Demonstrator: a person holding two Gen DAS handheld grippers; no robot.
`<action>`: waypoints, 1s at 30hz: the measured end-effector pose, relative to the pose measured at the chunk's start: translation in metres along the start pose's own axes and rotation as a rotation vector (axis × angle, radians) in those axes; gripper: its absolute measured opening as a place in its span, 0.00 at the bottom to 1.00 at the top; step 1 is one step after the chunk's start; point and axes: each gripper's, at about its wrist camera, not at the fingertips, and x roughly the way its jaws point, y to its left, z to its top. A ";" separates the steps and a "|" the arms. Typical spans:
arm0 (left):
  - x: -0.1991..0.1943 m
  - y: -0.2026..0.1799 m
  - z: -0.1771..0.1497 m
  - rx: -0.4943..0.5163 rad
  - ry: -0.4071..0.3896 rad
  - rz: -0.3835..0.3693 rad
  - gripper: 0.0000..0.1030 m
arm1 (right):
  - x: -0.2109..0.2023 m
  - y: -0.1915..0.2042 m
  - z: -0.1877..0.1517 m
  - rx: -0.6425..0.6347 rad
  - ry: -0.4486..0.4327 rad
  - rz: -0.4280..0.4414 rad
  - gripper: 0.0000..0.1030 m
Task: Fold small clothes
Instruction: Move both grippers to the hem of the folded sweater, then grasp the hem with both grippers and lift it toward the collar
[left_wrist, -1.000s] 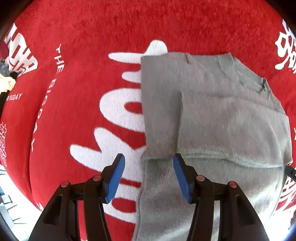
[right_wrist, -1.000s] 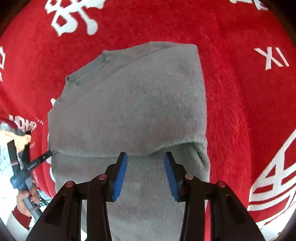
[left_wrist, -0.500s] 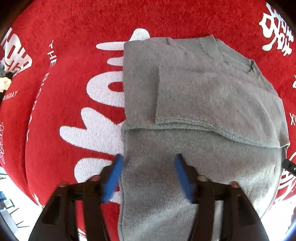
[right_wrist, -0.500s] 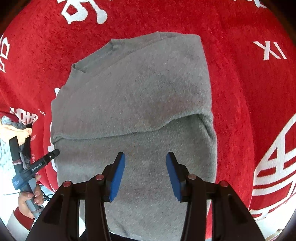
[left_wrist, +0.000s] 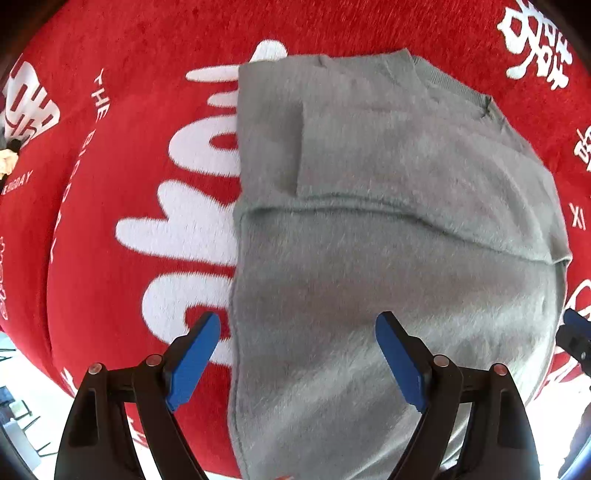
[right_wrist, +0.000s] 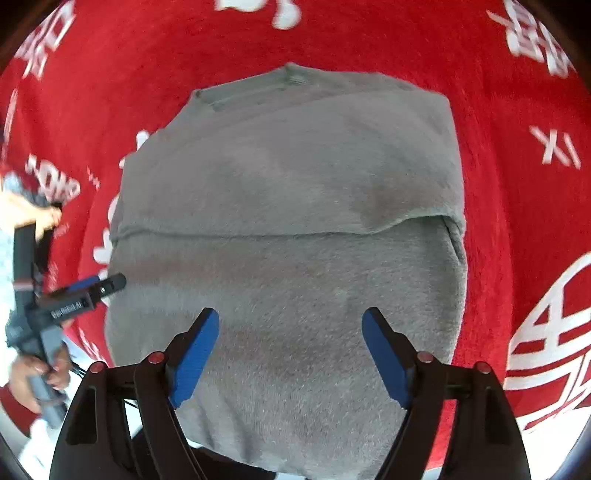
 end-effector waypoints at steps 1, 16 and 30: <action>0.001 0.001 -0.003 0.001 0.010 -0.008 0.84 | 0.001 0.007 -0.004 -0.023 0.009 -0.011 0.80; -0.003 0.004 -0.059 0.103 0.081 -0.081 0.84 | 0.002 0.028 -0.063 0.075 0.088 -0.010 0.80; -0.025 -0.052 -0.130 0.048 0.027 -0.037 0.84 | -0.005 -0.015 -0.098 0.059 0.127 0.015 0.80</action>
